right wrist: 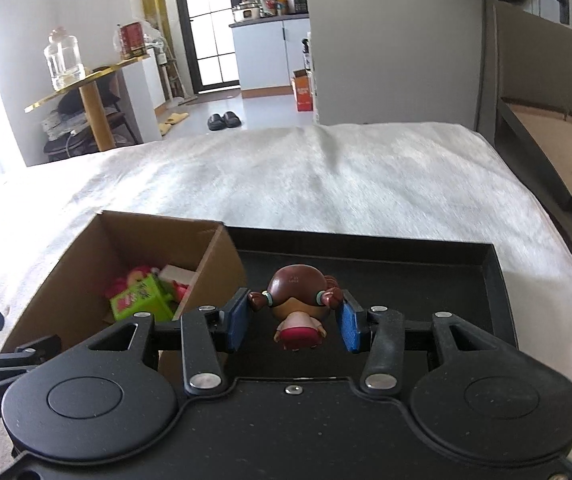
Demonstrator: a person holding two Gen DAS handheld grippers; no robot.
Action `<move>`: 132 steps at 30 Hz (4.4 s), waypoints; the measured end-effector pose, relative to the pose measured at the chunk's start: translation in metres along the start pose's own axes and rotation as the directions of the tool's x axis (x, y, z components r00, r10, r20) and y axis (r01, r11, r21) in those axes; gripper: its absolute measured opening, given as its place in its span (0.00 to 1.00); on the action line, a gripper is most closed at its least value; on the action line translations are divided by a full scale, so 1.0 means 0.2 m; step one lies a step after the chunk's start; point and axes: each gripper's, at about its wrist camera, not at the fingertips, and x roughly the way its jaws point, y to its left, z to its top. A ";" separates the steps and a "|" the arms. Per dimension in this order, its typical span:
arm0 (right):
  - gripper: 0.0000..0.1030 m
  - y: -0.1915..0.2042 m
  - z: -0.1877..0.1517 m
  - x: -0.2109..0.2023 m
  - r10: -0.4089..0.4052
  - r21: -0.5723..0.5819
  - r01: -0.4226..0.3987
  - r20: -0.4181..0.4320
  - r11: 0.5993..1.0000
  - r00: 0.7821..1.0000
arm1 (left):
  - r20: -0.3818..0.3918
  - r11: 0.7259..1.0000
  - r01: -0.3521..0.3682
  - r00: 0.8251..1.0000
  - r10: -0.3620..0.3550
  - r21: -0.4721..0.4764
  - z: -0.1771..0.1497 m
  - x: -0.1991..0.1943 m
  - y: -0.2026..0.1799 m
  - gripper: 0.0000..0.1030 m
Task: Organize rigid objects
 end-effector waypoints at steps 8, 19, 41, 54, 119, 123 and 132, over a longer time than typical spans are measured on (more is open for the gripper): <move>0.44 0.14 0.02 -0.02 0.067 -0.074 -0.065 0.025 0.995 0.997 | 0.007 1.000 0.014 1.000 -0.013 -0.014 -0.02 0.00 0.04 0.66; 0.44 0.28 0.04 -0.06 0.196 -0.139 -0.184 0.081 0.973 0.977 | 0.020 0.998 0.046 0.999 -0.045 -0.043 -0.04 0.01 0.09 0.64; 0.44 0.51 -0.01 0.04 0.282 -0.170 -0.283 -0.034 0.944 0.959 | 0.026 0.988 0.131 0.991 -0.129 -0.083 -0.07 0.04 0.14 0.13; 0.48 0.49 0.00 0.09 0.315 -0.043 -0.317 -0.047 0.947 0.948 | 0.023 0.989 0.122 0.992 -0.121 -0.082 -0.06 0.05 0.14 0.13; 1.00 -0.11 0.08 -0.92 0.137 0.113 -0.141 0.040 0.984 0.990 | 0.040 0.917 0.395 0.917 -0.397 0.059 0.22 -0.81 0.33 0.97; 1.00 -0.11 0.08 -0.99 0.154 0.102 -0.159 0.051 0.982 0.987 | 0.054 0.909 0.410 0.909 -0.414 0.069 0.21 -0.86 0.35 0.97; 1.00 -0.09 0.08 -1.10 0.192 0.087 -0.197 0.061 0.976 0.979 | 0.081 0.900 0.432 0.897 -0.435 0.052 0.20 -0.96 0.44 0.97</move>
